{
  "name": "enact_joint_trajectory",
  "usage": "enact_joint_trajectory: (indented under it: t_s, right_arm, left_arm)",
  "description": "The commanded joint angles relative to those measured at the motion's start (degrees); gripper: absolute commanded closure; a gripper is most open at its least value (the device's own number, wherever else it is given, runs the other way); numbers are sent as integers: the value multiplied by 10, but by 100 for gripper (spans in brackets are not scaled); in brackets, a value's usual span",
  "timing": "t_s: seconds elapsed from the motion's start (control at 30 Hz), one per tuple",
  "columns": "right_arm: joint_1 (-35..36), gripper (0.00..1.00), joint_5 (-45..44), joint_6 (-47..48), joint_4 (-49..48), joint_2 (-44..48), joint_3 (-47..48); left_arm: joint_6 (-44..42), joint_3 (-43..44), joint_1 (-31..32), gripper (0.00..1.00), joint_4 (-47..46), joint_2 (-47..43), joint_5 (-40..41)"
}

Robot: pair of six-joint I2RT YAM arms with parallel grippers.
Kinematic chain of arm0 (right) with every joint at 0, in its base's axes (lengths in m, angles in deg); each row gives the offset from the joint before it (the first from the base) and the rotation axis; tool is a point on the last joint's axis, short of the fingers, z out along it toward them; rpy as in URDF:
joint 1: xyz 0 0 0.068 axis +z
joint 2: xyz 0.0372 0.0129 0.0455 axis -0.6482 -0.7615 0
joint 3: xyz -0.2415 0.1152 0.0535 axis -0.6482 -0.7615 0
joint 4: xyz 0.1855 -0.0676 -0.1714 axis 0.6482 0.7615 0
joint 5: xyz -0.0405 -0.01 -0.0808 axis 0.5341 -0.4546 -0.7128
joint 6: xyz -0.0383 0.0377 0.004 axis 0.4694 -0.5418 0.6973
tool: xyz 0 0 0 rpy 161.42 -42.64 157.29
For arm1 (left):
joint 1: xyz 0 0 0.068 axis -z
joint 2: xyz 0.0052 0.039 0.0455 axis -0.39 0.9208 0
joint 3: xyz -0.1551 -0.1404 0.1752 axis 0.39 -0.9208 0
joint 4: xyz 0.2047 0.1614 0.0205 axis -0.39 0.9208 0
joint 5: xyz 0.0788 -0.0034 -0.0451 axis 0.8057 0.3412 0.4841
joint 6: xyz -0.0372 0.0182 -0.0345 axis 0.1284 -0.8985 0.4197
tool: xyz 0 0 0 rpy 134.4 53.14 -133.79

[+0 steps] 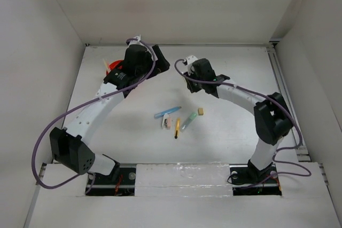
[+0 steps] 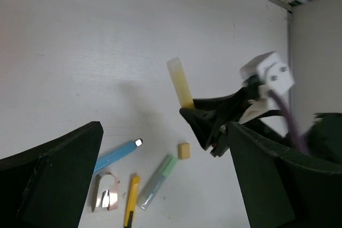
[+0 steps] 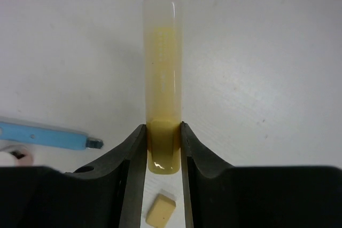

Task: Sort the stationery into containers
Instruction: Pick up the pen from the center of the board, then place the pen in the storage box.

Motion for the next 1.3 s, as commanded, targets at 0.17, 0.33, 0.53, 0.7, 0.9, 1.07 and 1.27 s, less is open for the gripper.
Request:
enact_joint_trajectory:
  t_s: [0.17,0.33,0.53,0.7,0.9,1.07,1.27]
  right_arm:
    - [-22,100,209,-63,-132,76,5]
    - [-16,100,247,-99,-170,112,5]
    - [-10,100,280,-116,-195,141,-8]
    - [-5,100,316,-122,-207,152,-14]
    - [5,100,327,-122,-220,152,-14]
    - [5,100,308,-127,-232,152,-14]
    - [-1,15,290,-127,-237,144,-13]
  left_arm:
    - [25,-64,-33,0,-178,2,-207]
    - [36,-95,-33,0,-216,2,-208]
    - [36,-112,-33,4,-243,2,-178]
    - [36,-112,-33,9,-248,-3,-161]
    - [36,-106,-33,35,-268,-3,-150]
    - [30,-93,-33,94,-274,8,-163]
    - [-5,-12,-33,100,-215,48,-107]
